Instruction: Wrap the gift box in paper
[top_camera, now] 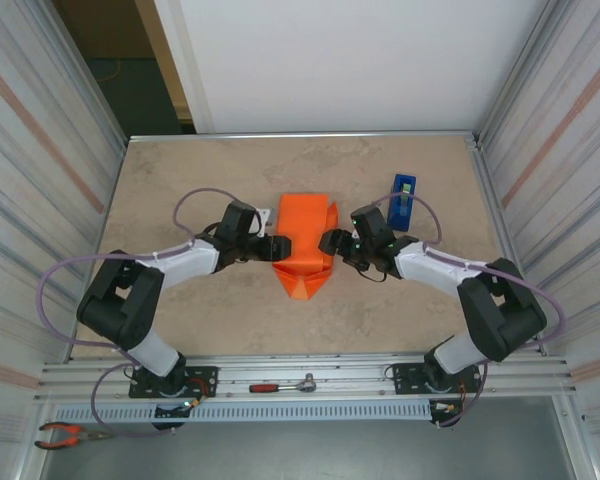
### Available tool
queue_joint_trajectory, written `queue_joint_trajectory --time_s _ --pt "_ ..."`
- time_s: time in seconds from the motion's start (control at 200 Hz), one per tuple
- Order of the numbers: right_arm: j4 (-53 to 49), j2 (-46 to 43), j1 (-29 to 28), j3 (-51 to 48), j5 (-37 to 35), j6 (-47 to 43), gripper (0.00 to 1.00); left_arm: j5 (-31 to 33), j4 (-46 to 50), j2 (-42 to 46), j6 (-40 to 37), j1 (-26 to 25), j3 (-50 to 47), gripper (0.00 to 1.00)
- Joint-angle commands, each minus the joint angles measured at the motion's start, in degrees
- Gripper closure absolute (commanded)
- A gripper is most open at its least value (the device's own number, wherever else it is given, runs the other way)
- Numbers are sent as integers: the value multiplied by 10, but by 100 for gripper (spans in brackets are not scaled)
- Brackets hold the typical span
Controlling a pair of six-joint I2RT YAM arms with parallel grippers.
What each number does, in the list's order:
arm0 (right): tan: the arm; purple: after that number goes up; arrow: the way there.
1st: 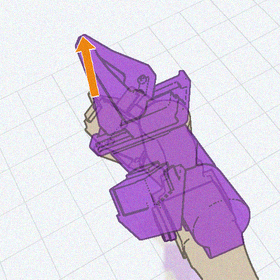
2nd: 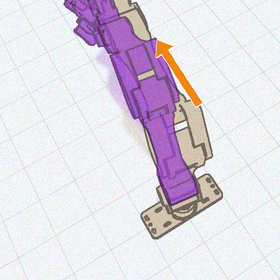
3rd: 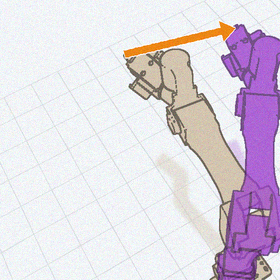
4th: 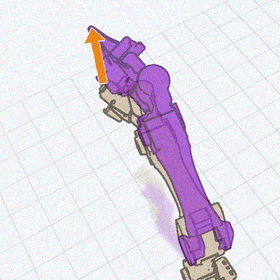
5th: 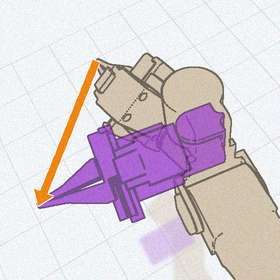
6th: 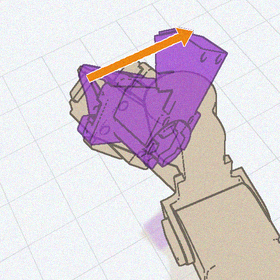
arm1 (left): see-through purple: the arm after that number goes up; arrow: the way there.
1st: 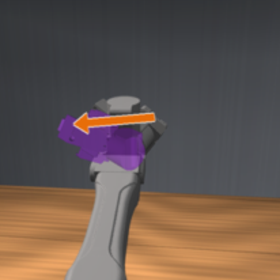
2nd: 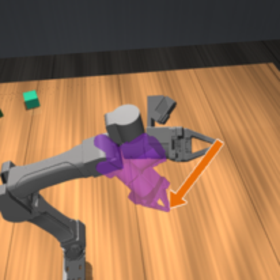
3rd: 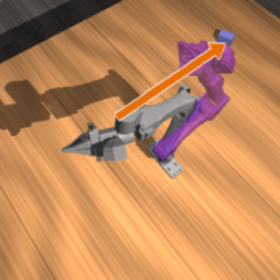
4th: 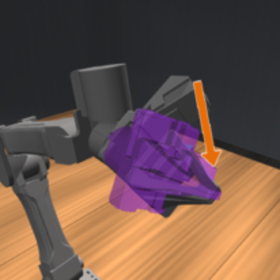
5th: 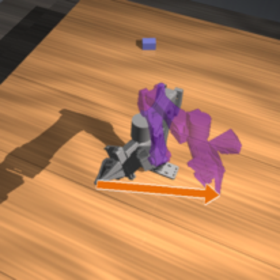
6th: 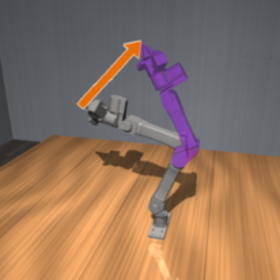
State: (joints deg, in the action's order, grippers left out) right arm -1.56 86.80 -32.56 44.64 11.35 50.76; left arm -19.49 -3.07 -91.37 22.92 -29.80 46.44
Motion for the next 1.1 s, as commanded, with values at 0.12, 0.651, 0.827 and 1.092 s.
queue_joint_trajectory --time_s 0.12,0.651,0.827,1.092 --pt "4 16 -11 12 28 -26 41 8 -42 48 52 -32 -57 37" --pt "-105 -117 -11 -8 -53 -37 24 101 -3 153 54 -48 -78 28" --pt "-119 -191 -39 -53 -101 -26 22 111 48 164 0 -34 -32 19" --pt "-46 -234 -165 -128 -173 24 31 134 90 126 -60 -31 46 6"
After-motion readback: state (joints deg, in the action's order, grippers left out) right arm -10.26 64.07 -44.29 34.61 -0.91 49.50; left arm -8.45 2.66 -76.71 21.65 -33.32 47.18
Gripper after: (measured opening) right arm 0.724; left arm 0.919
